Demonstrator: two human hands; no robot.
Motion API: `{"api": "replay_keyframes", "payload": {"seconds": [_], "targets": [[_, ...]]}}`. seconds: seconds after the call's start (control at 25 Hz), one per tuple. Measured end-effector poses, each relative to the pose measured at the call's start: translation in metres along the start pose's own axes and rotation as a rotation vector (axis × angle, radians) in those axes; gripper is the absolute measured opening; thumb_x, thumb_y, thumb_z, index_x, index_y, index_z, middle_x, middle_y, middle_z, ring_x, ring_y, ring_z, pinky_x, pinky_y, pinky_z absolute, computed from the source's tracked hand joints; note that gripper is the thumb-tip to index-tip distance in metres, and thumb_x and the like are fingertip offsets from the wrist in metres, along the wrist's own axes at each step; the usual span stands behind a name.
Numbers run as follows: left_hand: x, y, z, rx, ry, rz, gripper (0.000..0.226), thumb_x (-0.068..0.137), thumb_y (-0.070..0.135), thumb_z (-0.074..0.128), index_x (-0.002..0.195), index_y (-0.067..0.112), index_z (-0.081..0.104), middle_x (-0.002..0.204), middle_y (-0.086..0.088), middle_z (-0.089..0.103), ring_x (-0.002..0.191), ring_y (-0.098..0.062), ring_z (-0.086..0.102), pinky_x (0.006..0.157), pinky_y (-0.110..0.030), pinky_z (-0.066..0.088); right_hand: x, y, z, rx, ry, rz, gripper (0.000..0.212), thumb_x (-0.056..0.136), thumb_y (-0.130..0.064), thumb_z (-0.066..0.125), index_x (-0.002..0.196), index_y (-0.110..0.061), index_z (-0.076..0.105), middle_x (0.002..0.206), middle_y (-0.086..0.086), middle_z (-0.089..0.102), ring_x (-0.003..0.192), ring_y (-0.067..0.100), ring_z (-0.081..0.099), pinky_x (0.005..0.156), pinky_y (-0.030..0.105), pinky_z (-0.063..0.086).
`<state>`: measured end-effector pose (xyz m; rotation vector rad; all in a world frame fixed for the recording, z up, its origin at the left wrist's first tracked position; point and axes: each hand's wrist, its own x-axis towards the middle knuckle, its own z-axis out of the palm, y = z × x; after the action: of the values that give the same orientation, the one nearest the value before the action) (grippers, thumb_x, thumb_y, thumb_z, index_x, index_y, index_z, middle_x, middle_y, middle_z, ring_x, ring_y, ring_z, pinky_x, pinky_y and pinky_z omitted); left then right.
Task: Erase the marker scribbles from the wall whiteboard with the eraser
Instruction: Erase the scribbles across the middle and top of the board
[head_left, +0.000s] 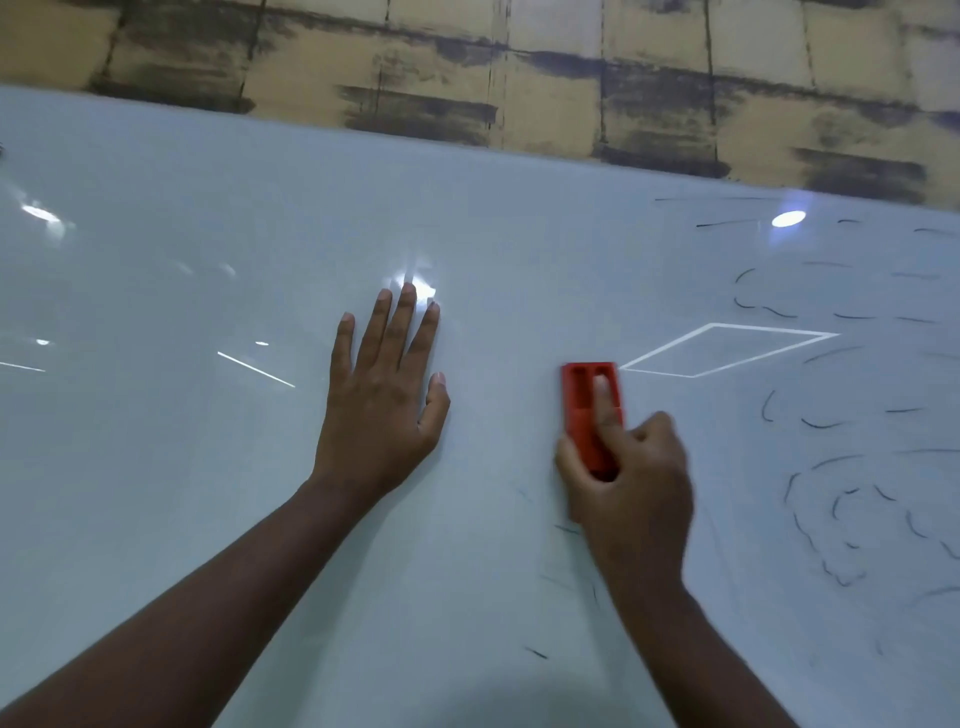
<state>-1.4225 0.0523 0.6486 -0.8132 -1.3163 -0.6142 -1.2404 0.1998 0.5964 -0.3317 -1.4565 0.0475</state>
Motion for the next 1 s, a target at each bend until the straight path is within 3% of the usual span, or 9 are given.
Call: {"api": "replay_keyframes", "payload": {"seconds": [0.2,0.36,0.52,0.76,1.0], "targets": [[-0.002,0.000,-0.004,-0.005,-0.051,-0.003,0.069,0.106,0.035,0.039,0.170,0.014,0.022,0.179,-0.010,0.010,0.166,-0.026,0.004,0.133,-0.057,0.009,-0.068,-0.029,0.016,-0.081,-0.215,-0.398,0.067,0.084,-0.046,0.074,0.148,-0.031,0.056,0.088,0.000,0.045,0.073,0.016,0.045,0.054,0.028,0.046],[-0.015,-0.002,-0.006,-0.032,-0.056,0.004,0.067,0.108,0.035,0.039,0.169,0.013,0.024,0.178,-0.010,0.012,0.166,-0.026,0.007,0.132,-0.058,0.013,-0.070,-0.010,0.008,-0.162,-0.218,-0.492,0.063,0.086,-0.051,0.062,0.147,-0.037,0.055,0.086,-0.001,0.045,0.070,0.015,0.045,0.051,0.027,0.045],[-0.036,-0.001,-0.008,-0.045,-0.026,-0.002,0.065,0.107,0.030,0.043,0.168,0.011,0.030,0.177,-0.011,0.019,0.165,-0.028,0.014,0.131,-0.059,0.018,-0.049,0.006,-0.005,-0.174,-0.159,-0.325,0.061,0.087,-0.055,0.059,0.146,-0.041,0.055,0.085,-0.005,0.040,0.070,0.014,0.043,0.052,0.023,0.036],[-0.066,-0.002,-0.007,-0.045,-0.013,0.005,0.063,0.108,0.030,0.041,0.168,0.011,0.030,0.177,-0.012,0.019,0.165,-0.028,0.015,0.132,-0.058,0.018,0.002,0.049,-0.029,-0.121,-0.031,0.082,0.064,0.086,-0.046,0.076,0.146,-0.043,0.054,0.086,0.003,0.043,0.071,0.023,0.050,0.062,0.033,0.044],[-0.108,0.012,-0.002,0.030,-0.041,-0.009,0.067,0.109,0.032,0.035,0.170,0.008,0.019,0.179,-0.015,0.008,0.166,-0.033,0.008,0.131,-0.063,0.015,-0.059,0.098,-0.065,-0.087,0.003,0.288,0.063,0.090,-0.049,0.069,0.149,-0.041,0.050,0.085,0.001,0.043,0.071,0.026,0.054,0.067,0.033,0.043]]}}
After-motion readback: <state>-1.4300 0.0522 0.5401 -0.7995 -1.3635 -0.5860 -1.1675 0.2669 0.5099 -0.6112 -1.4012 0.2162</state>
